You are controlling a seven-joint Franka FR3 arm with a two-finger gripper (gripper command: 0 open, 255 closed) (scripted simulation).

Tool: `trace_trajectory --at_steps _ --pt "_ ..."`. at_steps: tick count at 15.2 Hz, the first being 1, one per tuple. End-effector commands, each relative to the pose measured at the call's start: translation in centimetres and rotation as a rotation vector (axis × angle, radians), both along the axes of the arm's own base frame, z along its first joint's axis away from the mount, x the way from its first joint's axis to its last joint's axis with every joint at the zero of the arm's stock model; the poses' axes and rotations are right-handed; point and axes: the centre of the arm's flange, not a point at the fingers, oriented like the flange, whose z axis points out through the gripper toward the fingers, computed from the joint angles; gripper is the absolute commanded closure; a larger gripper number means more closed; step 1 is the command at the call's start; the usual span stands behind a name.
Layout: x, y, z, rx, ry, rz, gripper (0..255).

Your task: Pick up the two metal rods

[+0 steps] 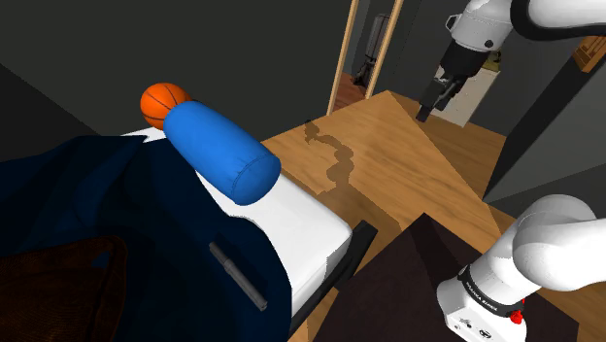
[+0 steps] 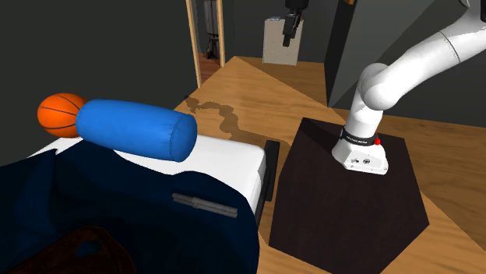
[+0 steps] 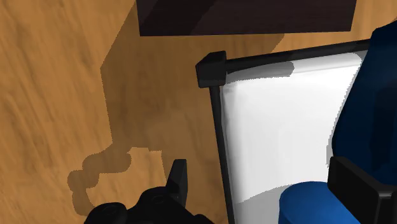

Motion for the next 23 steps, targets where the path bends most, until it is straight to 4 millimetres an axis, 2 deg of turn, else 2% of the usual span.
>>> trace_trajectory --at_steps 1,23 --pt "0.0 0.0 0.0 0.000 0.000 0.000 0" --pt "7.2 19.0 -20.2 0.032 0.022 0.049 0"
